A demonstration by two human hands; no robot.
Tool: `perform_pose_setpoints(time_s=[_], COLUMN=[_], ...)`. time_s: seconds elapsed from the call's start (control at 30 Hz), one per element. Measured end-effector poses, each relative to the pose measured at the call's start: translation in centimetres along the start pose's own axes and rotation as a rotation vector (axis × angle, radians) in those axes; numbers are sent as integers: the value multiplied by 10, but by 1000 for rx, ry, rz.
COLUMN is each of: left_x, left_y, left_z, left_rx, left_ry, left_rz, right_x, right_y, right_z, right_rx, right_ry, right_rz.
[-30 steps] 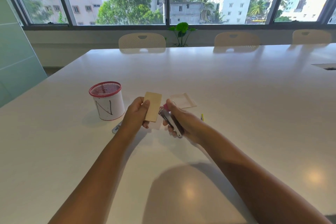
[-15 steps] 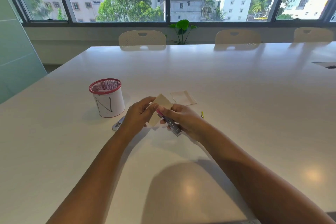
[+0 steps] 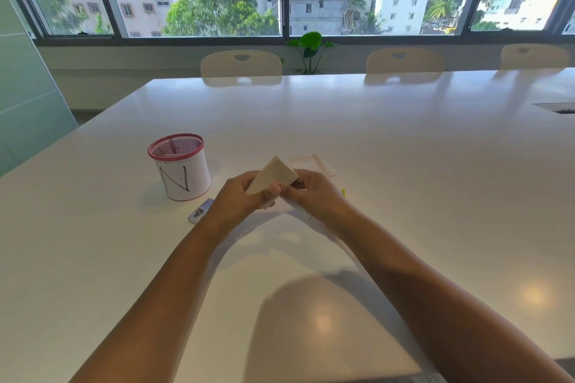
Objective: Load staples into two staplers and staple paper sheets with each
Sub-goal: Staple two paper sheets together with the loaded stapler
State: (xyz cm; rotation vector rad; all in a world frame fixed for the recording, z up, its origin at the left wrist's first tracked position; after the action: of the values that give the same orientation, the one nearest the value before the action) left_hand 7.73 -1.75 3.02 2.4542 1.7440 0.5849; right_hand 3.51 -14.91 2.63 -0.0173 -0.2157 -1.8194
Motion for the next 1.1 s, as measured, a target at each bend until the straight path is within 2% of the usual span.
perform_pose_setpoints(time_s=[0.13,0.73,0.97,1.1], left_x=[-2,-6,-7,-4], left_y=[0,2,0,1], left_z=[2,-1,-5,-2], left_rx=[7,11,21,53], left_ry=[-56,-1,-84,-156], left_rz=[-7,-75,-80,-91], right_x=[3,1,7,7], right_y=[4,3,-1,-2], right_z=[1,2,8,8], right_rx=[69,-22,-32,-51], right_ry=[-50,28,-146,-90], right_rz=[-46,-91,-127,-136])
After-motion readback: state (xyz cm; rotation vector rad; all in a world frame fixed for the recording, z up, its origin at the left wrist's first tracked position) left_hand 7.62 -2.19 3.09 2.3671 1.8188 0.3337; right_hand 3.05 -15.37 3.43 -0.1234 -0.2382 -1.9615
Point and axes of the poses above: each hand's wrist, its own y-axis towards the middle knuckle, its own x-axis out of the back of the hand, z = x × y, the point moved 5 cm from there along y, towards the middle knuckle, and after that the axes turned 10 degrees about -z, right-handed, at the moved point
